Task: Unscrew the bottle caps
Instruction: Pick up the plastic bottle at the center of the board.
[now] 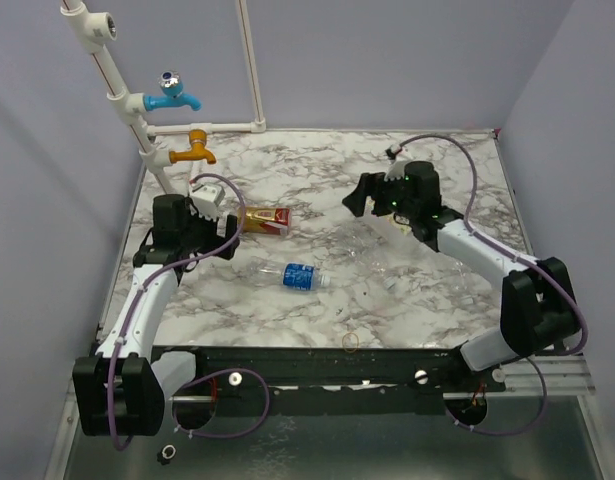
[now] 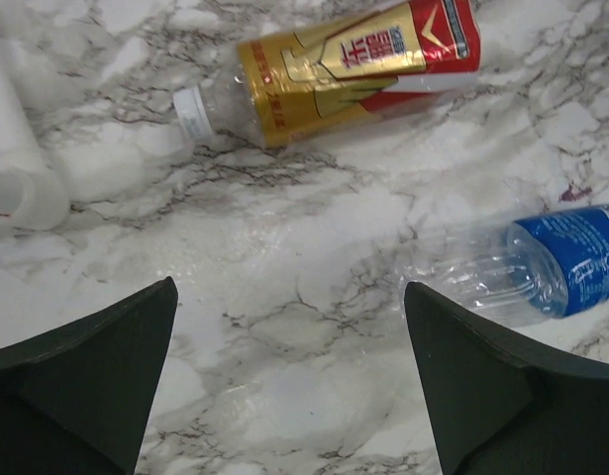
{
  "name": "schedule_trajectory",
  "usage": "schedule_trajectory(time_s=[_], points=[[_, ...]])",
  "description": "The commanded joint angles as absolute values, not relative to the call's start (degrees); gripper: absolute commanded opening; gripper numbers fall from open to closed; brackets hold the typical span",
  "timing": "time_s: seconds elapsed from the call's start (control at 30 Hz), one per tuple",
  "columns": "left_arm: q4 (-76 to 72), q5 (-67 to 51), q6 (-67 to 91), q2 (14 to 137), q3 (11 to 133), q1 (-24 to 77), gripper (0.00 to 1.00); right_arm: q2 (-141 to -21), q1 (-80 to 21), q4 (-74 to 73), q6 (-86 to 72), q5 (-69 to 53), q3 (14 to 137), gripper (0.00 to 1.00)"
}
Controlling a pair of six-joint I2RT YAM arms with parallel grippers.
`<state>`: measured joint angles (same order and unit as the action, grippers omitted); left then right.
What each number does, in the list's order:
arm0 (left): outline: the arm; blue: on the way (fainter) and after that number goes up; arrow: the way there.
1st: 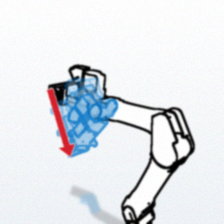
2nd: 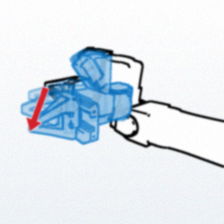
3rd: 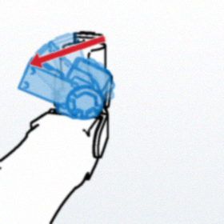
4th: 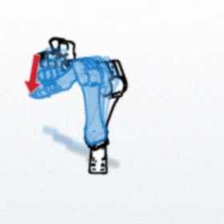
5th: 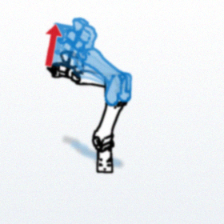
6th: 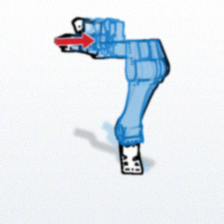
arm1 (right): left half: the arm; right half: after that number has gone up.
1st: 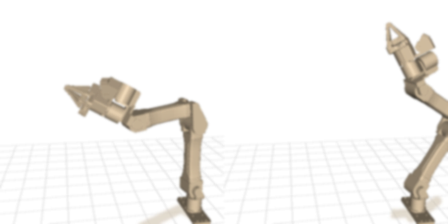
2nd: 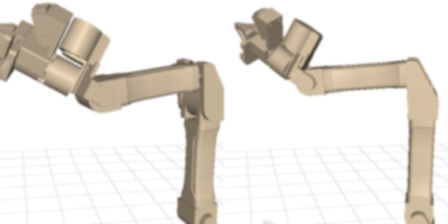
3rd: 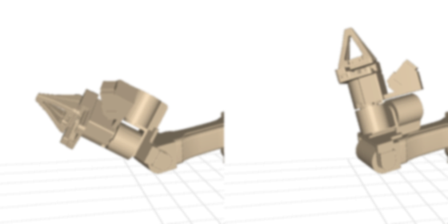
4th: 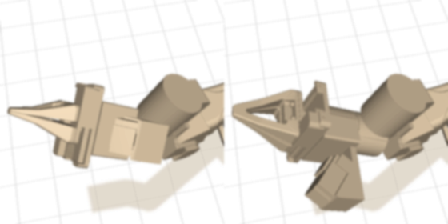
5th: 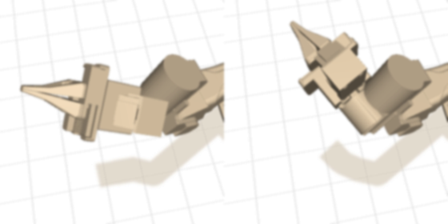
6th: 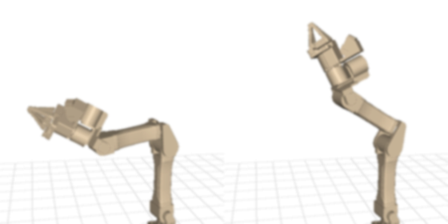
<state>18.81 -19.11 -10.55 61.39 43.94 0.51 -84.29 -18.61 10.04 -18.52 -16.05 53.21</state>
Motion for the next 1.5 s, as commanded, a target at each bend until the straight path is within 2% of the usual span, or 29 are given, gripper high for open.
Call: schedule_trajectory(time_s=[0.0, 0.13, 0.4, 0.53, 0.87, 1.2, 1.27, 1.47], points=[[24.51, -26.17, -14.68, 59.73, 41.98, 0.71, 0.99, -89.26, -25.85, 2.34, -12.55, -11.55, 60.09, 1.0], [24.52, -26.51, -16.01, 60.47, 42.61, 0.79, 0.99, -97.0, -30.44, 2.76, -10.41, -12.26, 66.59, 1.0], [26.19, -24.6, -13.72, 56.53, 41.09, 0.8, 0.99, -118.21, -35.07, -4.79, -0.66, -18.88, 90.85, 1.0], [26.16, -25.14, -10.53, 53.61, 40.22, 0.79, 0.99, -124.63, -36.56, -6.59, 2.83, -21.97, 98.16, 1.0], [26.67, -23.88, -13.1, 46.25, 38.13, 0.79, 0.98, -128.8, -43.2, -5.24, 6.77, -22.46, 100.52, 1.0], [26.71, -22.86, -11.52, 44.96, 40.86, 0.79, 0.99, -137.98, -44.7, -6.68, 9.93, -11.72, 106.62, 1.0], [26.8, -22.83, -11.46, 44.58, 41.16, 0.83, 0.99, -137.83, -44.82, -5.69, 9.75, -10.96, 105.58, 0.96], [26.46, -24.13, -9.03, 44.96, 42.94, 0.83, 0.99, -128.86, -44.71, 4.28, 7.41, -7.93, 93.42, 0.6]])
